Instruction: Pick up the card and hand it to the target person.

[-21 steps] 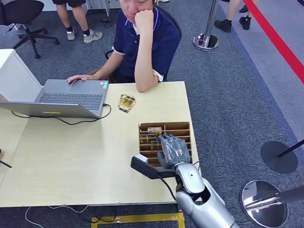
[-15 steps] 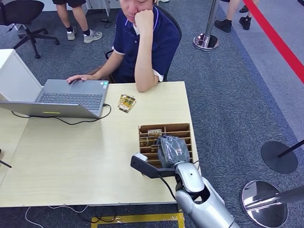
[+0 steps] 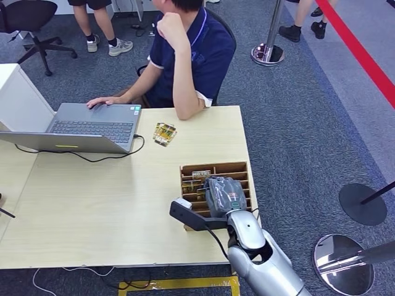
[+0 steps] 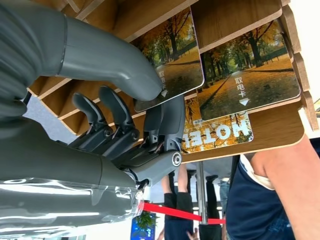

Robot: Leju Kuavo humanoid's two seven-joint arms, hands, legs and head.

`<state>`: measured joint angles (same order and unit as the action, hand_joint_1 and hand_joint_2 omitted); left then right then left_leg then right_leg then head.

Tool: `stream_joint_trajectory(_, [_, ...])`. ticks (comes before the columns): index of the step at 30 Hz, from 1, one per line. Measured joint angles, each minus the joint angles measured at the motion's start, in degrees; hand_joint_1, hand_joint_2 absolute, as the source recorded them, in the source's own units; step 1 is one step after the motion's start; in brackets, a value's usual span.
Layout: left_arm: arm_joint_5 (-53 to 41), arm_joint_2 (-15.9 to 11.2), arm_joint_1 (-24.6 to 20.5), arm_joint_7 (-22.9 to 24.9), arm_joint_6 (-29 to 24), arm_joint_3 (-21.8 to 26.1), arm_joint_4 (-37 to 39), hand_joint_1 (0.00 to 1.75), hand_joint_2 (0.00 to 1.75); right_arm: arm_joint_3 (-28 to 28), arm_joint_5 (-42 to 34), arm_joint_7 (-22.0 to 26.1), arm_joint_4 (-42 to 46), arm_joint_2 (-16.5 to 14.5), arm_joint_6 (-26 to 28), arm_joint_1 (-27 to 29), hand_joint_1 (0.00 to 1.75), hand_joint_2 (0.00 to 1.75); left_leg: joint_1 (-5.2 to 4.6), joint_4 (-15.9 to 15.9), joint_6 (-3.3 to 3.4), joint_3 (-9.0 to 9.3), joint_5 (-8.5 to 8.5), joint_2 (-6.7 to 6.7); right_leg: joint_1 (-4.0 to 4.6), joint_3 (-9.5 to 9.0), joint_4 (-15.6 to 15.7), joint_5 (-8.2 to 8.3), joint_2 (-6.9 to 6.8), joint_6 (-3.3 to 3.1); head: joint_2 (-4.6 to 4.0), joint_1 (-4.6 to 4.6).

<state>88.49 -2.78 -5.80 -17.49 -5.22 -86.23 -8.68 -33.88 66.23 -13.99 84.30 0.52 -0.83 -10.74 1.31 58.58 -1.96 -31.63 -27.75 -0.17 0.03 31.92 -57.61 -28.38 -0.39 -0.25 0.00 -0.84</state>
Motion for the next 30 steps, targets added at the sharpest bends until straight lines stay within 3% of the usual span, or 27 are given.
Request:
stream_joint_trajectory(9, [-0.1, 0.0, 0.0, 0.1, 0.2, -0.2, 0.0, 0.0, 0.0, 0.1, -0.1, -0.1, 0.0, -0.1, 0.0, 0.0, 1.61, 1.75, 0.0, 0.0, 0.0, 0.0, 0.0, 0.0, 0.0, 0.0, 0.0, 0.0, 0.0, 0.0, 0.0, 0.0])
stream_joint_trajectory(30, [-2.1, 0.0, 0.0, 1.0, -2.0, -1.4, 0.0, 0.0, 0.0, 0.7, -0.4, -0.1, -0.2, -0.4, 0.7, 0.0, 1.62, 1.75, 0.0, 0.0, 0.0, 0.0, 0.0, 0.0, 0.0, 0.0, 0.0, 0.0, 0.0, 0.0, 0.0, 0.01])
